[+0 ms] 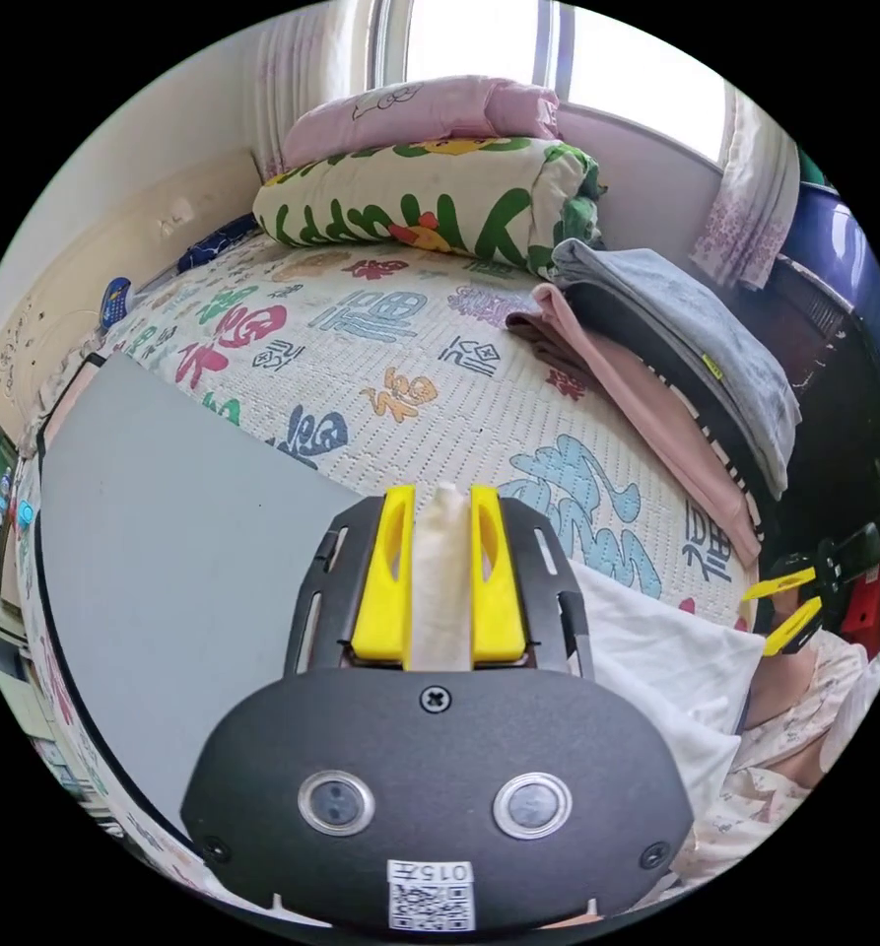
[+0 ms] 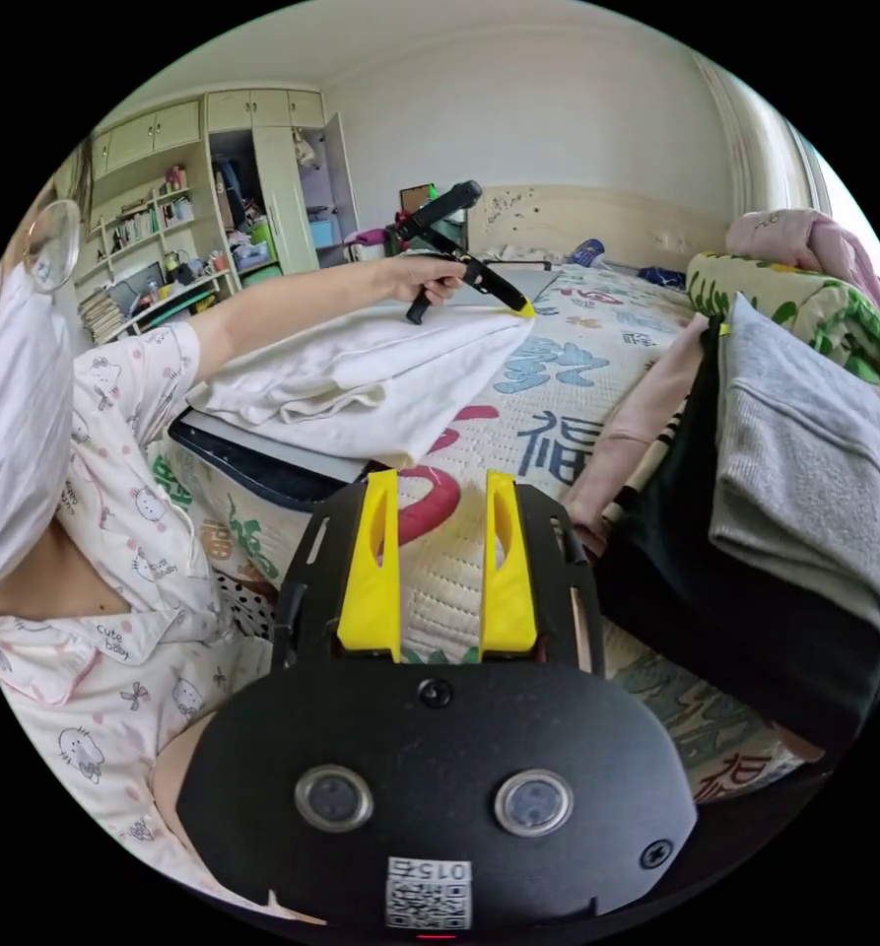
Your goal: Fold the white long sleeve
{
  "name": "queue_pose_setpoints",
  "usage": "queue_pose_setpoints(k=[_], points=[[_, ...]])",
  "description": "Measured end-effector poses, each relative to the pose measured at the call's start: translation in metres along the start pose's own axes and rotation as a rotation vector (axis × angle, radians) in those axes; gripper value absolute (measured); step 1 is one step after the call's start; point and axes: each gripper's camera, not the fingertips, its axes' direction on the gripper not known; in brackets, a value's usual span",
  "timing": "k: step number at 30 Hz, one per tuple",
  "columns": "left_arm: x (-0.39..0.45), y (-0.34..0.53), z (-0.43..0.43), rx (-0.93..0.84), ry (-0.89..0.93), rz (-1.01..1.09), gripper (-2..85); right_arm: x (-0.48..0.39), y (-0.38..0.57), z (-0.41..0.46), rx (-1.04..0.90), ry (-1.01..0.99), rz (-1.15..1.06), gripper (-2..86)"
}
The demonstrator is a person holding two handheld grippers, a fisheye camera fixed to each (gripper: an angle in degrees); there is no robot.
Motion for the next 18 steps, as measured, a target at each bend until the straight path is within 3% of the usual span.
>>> queue_pose_setpoints(k=[4, 10, 14, 18], points=[[0.02, 0.011, 0.015, -0.041, -0.009, 0.073, 4.3, 0.015, -0.01, 0.004, 0.066, -0.162, -0.011, 6.7], [0.064, 0.031, 0.005, -0.034, -0.159, 0.152, 1.8, 0.036, -0.018, -0.002, 0.101, -0.155, 0.047, 0.9], [0.085, 0.045, -0.039, 0.103, -0.245, 0.126, 1.4, 0.047, -0.009, -0.053, 0.264, -0.024, 0.122, 0.2], [0.099, 0.055, -0.112, 0.327, -0.215, 0.056, 1.1, 0.046, 0.01, -0.115, 0.483, 0.05, 0.206, -0.1]])
